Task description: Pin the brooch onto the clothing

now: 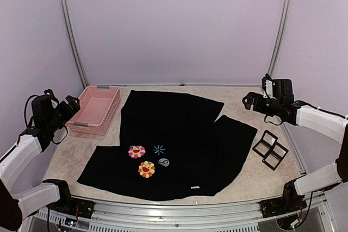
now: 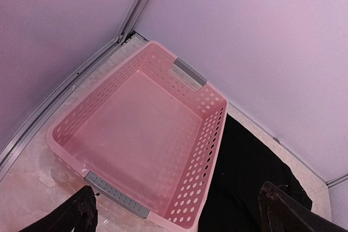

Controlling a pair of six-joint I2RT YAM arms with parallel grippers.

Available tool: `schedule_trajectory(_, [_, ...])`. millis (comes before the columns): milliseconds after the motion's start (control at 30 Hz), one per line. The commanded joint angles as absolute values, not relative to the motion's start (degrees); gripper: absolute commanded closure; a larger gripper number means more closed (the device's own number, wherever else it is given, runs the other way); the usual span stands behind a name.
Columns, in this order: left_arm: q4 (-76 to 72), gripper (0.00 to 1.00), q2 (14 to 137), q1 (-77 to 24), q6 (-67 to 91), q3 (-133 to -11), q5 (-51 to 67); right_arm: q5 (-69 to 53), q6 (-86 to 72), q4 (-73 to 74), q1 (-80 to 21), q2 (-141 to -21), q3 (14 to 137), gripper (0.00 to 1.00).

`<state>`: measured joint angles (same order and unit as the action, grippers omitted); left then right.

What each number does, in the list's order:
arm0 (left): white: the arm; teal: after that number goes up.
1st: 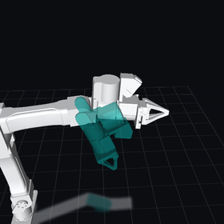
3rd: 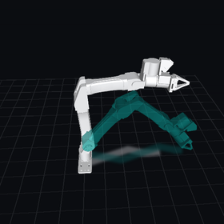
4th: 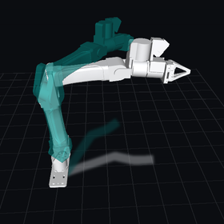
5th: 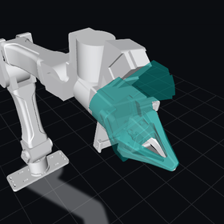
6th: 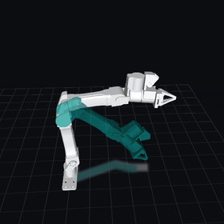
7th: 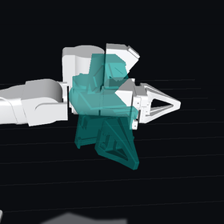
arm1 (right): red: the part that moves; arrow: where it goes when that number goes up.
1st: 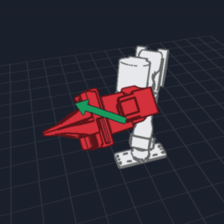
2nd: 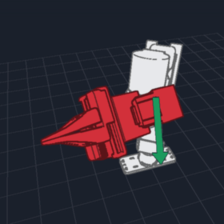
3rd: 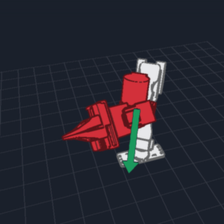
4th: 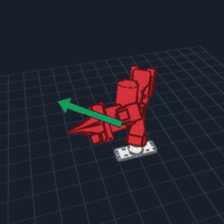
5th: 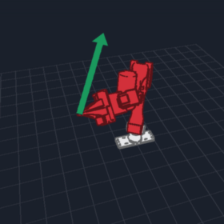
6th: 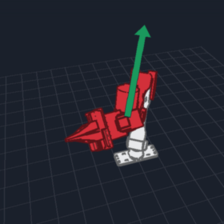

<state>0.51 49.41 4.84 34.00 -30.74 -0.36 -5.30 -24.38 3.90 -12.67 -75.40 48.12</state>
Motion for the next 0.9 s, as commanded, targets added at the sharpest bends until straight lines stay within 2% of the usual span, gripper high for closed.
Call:
schedule_trajectory(0, [-0.8,0.01,48.6,5.3,33.6,-29.5,-1.7,7.0,-26.4,3.6,-10.0,-70.5,43.2,0.01])
schedule_trajectory(267, [-1.1,0.01,50.4,5.3,33.8,-29.3,-1.5,12.5,-23.4,3.5,-8.9,-67.0,38.2,0.01])
schedule_trajectory(867, [-1.6,0.01,51.9,5.3,34.3,-28.9,-1.3,9.2,-20.5,2.2,-8.9,-67.1,36.9,0.01])
